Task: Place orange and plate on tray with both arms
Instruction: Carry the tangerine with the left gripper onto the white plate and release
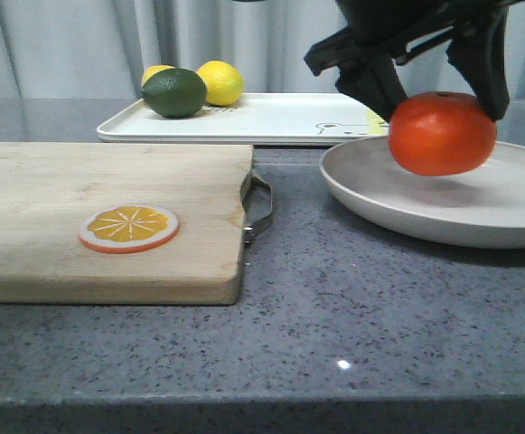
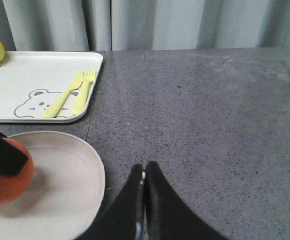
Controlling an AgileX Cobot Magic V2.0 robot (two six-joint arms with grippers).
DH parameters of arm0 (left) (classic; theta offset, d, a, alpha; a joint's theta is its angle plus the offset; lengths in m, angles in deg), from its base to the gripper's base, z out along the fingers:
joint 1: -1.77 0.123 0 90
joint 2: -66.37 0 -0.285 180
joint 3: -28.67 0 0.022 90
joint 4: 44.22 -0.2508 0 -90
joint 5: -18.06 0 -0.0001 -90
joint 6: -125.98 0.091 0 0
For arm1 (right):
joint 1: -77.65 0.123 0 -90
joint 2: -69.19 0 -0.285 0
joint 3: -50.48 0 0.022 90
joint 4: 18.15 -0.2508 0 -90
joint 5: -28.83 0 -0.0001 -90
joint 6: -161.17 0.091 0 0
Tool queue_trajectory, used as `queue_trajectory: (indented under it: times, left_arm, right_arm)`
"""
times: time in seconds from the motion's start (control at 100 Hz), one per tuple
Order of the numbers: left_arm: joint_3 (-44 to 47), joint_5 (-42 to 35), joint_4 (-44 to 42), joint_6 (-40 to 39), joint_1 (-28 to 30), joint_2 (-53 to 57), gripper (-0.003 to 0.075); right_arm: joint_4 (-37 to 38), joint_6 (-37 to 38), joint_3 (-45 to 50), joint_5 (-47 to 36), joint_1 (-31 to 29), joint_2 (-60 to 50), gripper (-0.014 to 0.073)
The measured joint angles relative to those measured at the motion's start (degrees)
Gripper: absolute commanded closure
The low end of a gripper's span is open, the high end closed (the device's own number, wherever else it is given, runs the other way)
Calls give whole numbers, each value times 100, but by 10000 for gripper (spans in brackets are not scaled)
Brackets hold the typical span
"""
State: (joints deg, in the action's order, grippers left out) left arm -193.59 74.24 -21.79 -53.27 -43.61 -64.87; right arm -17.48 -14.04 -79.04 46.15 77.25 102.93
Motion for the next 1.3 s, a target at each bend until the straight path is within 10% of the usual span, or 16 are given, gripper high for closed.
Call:
queue_trajectory:
  times: [0.41, 0.72, 1.3]
  left_arm:
    - [-343, 48, -382, 0, -127, -353, 345]
    - [-355, 239, -511, -75, -127, -353, 118]
    - [-666, 501, -560, -75, -127, -353, 111]
  right_arm:
    - [0, 0, 0, 0, 0, 0, 650]
    - [0, 0, 0, 0, 0, 0, 650]
    - [0, 0, 0, 0, 0, 0, 650]
